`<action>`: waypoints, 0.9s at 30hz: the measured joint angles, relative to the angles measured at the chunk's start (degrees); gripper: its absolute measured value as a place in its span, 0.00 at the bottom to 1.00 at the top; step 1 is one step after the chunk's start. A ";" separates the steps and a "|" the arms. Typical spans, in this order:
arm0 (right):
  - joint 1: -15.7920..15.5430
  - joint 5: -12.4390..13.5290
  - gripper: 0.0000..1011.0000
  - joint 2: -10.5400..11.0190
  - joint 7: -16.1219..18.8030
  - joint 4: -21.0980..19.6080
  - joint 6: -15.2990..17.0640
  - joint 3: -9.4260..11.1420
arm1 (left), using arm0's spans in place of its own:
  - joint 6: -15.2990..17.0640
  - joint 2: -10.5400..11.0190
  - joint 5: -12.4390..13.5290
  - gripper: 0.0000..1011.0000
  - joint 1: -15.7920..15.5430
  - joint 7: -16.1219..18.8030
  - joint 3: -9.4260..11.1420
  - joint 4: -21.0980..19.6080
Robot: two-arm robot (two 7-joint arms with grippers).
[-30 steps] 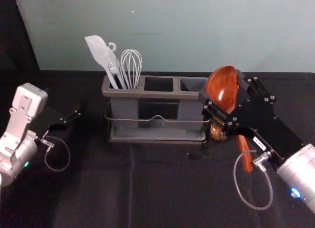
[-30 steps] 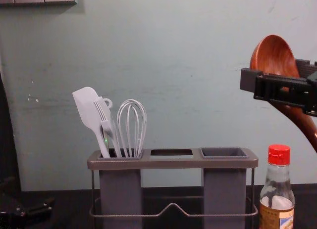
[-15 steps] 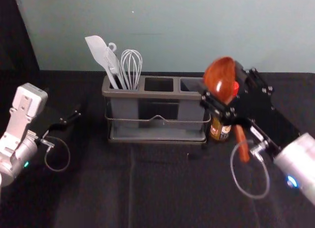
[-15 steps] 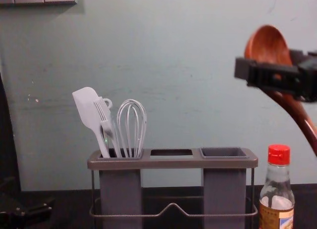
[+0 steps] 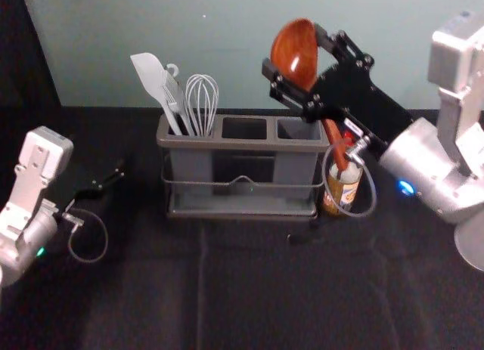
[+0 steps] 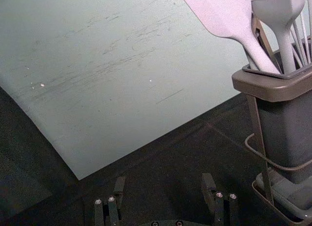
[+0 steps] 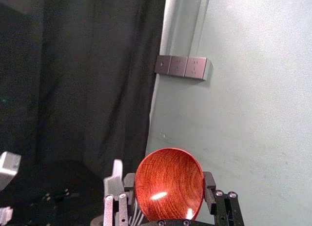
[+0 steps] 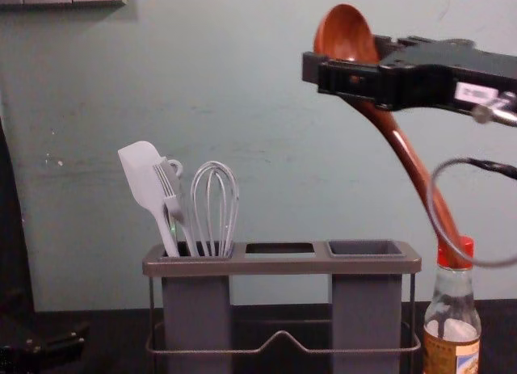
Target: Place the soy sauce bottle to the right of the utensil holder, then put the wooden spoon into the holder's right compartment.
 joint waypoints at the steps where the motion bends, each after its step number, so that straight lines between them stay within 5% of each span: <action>1: 1.00 0.12 0.83 -0.14 0.18 0.94 -0.25 -0.26 | 0.00 0.00 0.00 0.99 0.00 0.00 0.00 0.00; 11: 9.78 1.60 0.83 -2.15 1.35 11.62 -5.69 -2.97 | 0.00 0.00 0.00 0.99 0.00 0.00 0.00 0.00; 27: 13.56 6.91 0.83 -6.16 2.08 25.71 -20.88 -4.41 | 0.00 0.00 0.00 0.99 0.00 0.00 0.00 0.00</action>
